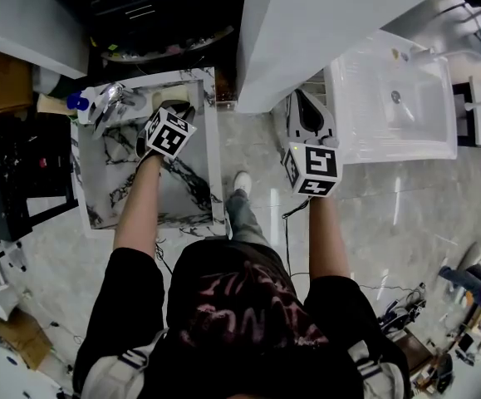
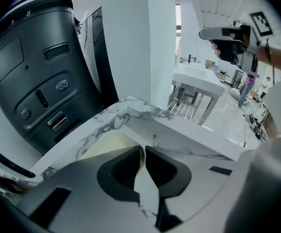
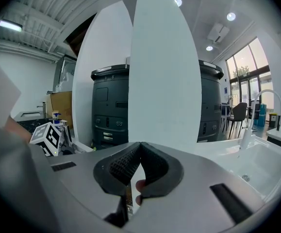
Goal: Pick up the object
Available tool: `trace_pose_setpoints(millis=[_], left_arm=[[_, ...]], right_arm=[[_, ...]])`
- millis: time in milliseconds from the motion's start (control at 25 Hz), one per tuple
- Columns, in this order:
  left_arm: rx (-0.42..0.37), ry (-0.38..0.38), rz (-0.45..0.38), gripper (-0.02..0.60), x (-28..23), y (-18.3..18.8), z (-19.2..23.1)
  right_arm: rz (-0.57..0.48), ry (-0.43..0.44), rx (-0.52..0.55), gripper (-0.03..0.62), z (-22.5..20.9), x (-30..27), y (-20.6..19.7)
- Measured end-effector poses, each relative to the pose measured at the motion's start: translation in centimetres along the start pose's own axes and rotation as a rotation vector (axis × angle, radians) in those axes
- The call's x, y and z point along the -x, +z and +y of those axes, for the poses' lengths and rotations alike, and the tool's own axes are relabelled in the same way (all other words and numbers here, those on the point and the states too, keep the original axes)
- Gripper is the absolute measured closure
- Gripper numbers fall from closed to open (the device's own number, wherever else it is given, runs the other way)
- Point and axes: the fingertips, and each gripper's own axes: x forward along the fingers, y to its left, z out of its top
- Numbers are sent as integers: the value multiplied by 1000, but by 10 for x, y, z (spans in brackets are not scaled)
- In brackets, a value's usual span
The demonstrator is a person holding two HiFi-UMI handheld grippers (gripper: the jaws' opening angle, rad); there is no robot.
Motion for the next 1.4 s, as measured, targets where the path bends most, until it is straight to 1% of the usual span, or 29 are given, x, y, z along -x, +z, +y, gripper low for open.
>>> trace_pose_setpoints(millis=[120, 240, 360, 560, 680, 840, 1000, 1200, 1400], left_arm=[[3, 15, -16, 536, 6, 2, 1], [28, 26, -48, 535, 17, 8, 2], [63, 30, -95, 535, 31, 16, 2], [65, 64, -186, 535, 61, 32, 1], [87, 85, -248, 535, 89, 43, 0], [74, 128, -297, 535, 124, 47, -5], [95, 149, -359, 535, 160, 51, -11], [116, 202, -426, 535, 204, 55, -13], [171, 268, -505, 535, 246, 51, -8]], right_arm=[[-5, 3, 0, 579, 2, 1, 2], [-13, 10, 1, 579, 7, 3, 6], [-28, 17, 2, 579, 12, 5, 11], [-35, 47, 8, 579, 29, 8, 16], [-50, 68, 13, 579, 42, 11, 24], [-70, 95, 16, 579, 60, 16, 33], [-87, 123, 17, 579, 78, 23, 42], [-116, 166, 29, 579, 103, 30, 58], [-149, 195, 41, 579, 122, 38, 75]])
